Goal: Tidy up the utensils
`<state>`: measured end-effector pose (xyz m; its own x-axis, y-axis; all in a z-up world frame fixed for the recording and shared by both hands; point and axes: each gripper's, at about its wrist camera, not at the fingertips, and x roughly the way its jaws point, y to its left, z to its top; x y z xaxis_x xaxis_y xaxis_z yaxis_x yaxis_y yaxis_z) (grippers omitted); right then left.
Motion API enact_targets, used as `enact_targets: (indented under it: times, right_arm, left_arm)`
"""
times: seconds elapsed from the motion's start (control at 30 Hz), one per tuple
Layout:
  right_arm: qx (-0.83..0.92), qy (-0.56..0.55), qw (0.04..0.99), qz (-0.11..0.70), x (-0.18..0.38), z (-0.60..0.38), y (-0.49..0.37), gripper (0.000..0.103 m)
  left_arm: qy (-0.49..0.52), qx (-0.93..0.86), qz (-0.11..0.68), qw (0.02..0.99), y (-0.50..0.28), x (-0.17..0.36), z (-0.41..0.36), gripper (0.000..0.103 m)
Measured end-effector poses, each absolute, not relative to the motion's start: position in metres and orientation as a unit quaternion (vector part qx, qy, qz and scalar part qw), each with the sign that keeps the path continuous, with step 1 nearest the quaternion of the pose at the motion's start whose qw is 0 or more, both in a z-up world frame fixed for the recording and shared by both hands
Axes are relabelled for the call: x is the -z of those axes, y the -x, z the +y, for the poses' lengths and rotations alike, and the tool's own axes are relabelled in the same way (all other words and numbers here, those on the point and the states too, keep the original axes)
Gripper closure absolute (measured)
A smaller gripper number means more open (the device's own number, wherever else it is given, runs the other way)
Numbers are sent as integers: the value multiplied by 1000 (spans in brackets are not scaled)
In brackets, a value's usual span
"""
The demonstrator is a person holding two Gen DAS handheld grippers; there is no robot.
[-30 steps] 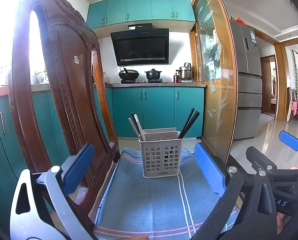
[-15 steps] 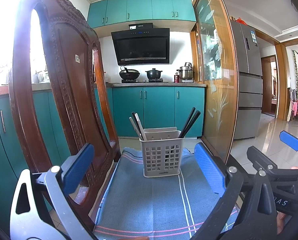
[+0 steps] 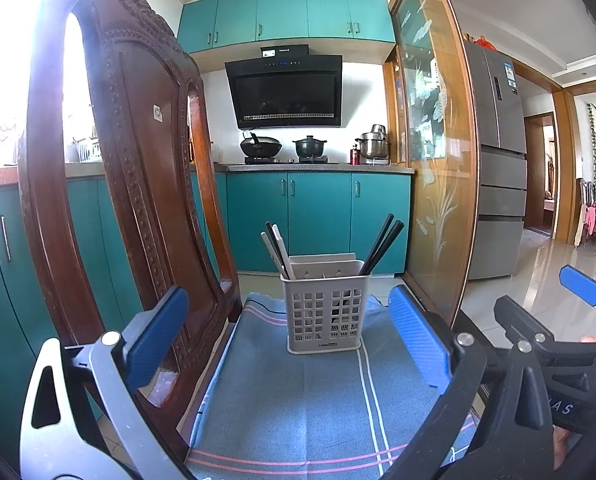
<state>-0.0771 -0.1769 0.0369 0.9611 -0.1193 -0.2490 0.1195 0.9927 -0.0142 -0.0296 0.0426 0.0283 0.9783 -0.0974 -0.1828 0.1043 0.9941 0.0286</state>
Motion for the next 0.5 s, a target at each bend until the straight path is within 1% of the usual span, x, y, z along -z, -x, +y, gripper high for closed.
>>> enact_targets:
  times: [0.5]
  right_arm:
    - [61,2,989,135,-29,-184,71,3]
  left_arm:
    - [-19,44,92,995,28,-26,41,3]
